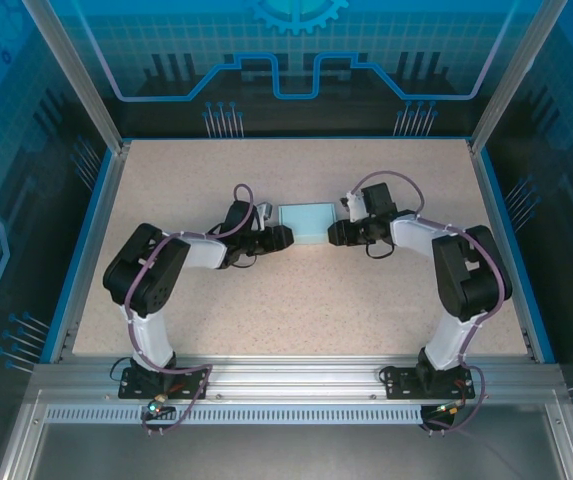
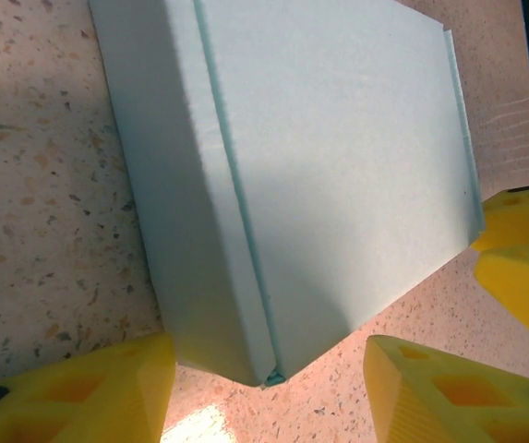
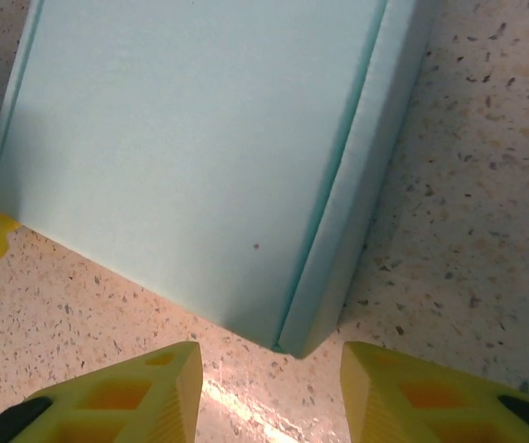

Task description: Fold the paper box

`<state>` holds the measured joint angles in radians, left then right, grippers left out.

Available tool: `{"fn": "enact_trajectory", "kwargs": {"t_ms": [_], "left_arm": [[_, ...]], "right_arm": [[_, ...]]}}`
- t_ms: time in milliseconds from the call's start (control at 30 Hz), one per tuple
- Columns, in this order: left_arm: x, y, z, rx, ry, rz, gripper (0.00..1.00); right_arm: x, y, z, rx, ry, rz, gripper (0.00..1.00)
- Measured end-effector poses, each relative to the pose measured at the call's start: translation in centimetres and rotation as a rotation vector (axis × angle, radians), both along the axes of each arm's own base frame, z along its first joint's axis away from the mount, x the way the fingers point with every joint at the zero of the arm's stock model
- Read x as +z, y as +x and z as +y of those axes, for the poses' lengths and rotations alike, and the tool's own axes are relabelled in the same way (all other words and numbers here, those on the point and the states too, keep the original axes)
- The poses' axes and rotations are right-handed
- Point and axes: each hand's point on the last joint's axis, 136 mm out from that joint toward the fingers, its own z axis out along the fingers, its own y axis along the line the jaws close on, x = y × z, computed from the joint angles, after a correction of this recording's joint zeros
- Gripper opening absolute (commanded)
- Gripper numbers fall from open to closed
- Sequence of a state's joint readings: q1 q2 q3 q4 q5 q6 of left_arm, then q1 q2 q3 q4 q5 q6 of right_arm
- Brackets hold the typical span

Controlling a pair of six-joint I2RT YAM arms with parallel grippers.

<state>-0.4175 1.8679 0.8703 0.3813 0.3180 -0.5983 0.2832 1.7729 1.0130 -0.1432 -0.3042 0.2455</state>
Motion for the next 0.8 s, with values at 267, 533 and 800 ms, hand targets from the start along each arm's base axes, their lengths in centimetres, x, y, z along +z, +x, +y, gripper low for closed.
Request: {"fn": "enact_trajectory", "kwargs": {"t_ms": [267,533,800], "left_arm": [[2.1,-0.1,1.2,0.012,0.068,-0.052,0.69],[8.5,-0.2,3.7,0.051,0.185,-0.229,0.78],[16.4,-1.2,8.5,0.181,0.348,-0.479,0.96]], "right_arm": [[3.0,-0.3,-1.5,-0.021,-0.073,-0.073,0.47],[9.8,-0.7,-4.0,-0.06,-0.213,-0.255,0.5],[17.5,-1.3,-7.5,-0.157,-0.343,-0.486,0.83]]}}
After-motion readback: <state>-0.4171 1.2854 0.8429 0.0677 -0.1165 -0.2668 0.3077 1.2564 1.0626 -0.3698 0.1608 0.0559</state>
